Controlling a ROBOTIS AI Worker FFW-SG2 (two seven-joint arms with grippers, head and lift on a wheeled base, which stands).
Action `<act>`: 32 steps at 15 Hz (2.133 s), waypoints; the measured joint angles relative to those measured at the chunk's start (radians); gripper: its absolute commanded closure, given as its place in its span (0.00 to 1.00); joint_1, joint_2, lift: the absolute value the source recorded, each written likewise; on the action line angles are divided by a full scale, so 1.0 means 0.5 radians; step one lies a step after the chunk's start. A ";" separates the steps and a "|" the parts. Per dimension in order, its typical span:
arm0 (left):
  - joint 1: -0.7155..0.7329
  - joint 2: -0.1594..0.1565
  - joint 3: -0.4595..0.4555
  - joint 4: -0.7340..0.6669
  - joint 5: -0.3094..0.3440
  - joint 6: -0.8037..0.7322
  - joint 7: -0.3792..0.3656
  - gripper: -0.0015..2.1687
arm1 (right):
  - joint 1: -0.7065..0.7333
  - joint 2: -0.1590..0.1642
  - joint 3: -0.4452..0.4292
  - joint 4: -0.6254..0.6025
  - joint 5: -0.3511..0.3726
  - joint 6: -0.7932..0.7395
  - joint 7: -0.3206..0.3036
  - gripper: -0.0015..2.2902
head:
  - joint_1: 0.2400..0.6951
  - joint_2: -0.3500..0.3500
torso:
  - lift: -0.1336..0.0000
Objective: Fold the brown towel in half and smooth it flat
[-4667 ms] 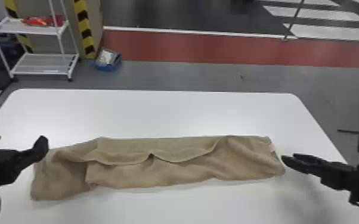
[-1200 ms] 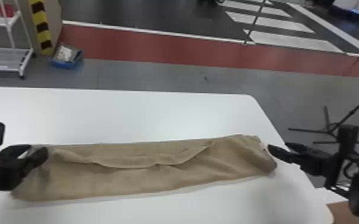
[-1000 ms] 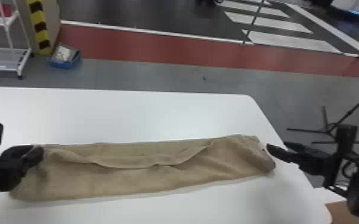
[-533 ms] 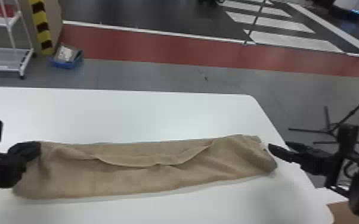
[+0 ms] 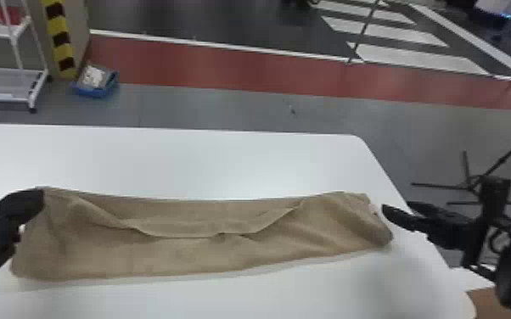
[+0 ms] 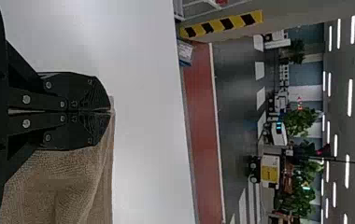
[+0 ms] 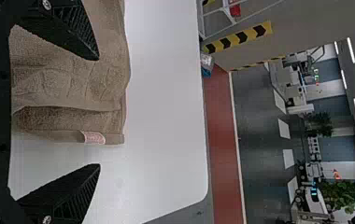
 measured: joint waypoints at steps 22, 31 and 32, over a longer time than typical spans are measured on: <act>-0.078 0.008 -0.288 0.276 -0.237 -0.102 0.105 0.07 | 0.034 0.003 -0.019 0.001 -0.016 -0.013 0.003 0.03 | 1.00 0.03 | 0.13; -0.128 0.010 -0.239 0.292 -0.146 -0.116 0.059 0.13 | 0.052 0.000 -0.025 -0.002 -0.040 -0.020 0.003 0.03 | 1.00 0.03 | 0.13; -0.138 0.010 -0.224 0.291 -0.108 -0.118 0.043 0.14 | 0.051 0.000 -0.025 -0.002 -0.038 -0.020 0.003 0.03 | 1.00 0.03 | 0.13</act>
